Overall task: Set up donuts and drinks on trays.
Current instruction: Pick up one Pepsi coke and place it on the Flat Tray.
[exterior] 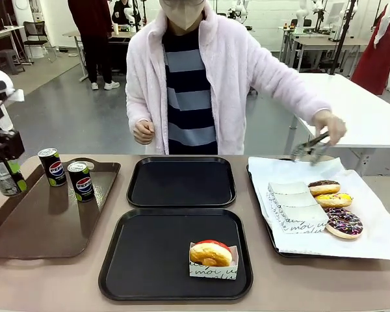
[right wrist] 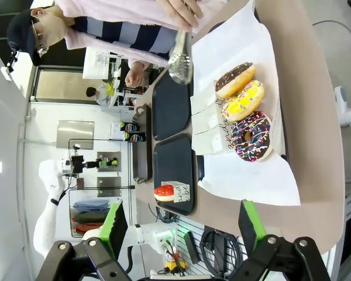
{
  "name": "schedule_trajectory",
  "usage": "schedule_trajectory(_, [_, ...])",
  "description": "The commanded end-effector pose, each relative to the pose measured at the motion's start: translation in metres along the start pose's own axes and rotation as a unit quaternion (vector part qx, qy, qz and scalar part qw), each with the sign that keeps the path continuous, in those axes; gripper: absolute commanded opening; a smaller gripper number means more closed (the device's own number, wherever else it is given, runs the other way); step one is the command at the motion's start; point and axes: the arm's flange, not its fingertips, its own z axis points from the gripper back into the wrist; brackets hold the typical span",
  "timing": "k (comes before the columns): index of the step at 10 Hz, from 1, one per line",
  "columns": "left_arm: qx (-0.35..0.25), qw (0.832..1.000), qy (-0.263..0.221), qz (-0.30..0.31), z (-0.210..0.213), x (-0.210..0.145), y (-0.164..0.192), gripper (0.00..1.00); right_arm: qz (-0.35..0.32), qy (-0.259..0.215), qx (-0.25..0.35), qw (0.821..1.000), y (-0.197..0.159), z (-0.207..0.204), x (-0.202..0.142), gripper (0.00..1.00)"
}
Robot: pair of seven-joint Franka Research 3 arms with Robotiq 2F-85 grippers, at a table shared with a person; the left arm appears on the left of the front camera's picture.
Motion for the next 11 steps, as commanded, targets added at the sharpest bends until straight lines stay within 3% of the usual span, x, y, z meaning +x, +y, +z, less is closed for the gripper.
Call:
schedule_trajectory(1, [0.018,1.000,-0.013,0.016,0.008,-0.013,-0.006,0.40,0.008,-0.005,0.010,1.000,0.000,0.000,0.002,1.00])
schedule_trajectory(7, [0.002,1.000,-0.007,0.000,0.012,-0.008,-0.002,0.40,0.008,-0.005,0.010,1.000,0.000,0.000,0.002,1.00])
schedule_trajectory(8, [0.001,1.000,-0.003,0.005,0.009,-0.011,-0.001,0.59,0.008,-0.005,0.010,1.000,0.000,0.000,0.002,1.00])
schedule_trajectory(11, [-0.027,0.997,0.006,-0.077,-0.003,-0.031,-0.097,0.59,0.008,-0.005,0.010,1.000,0.000,0.000,0.002,1.00])
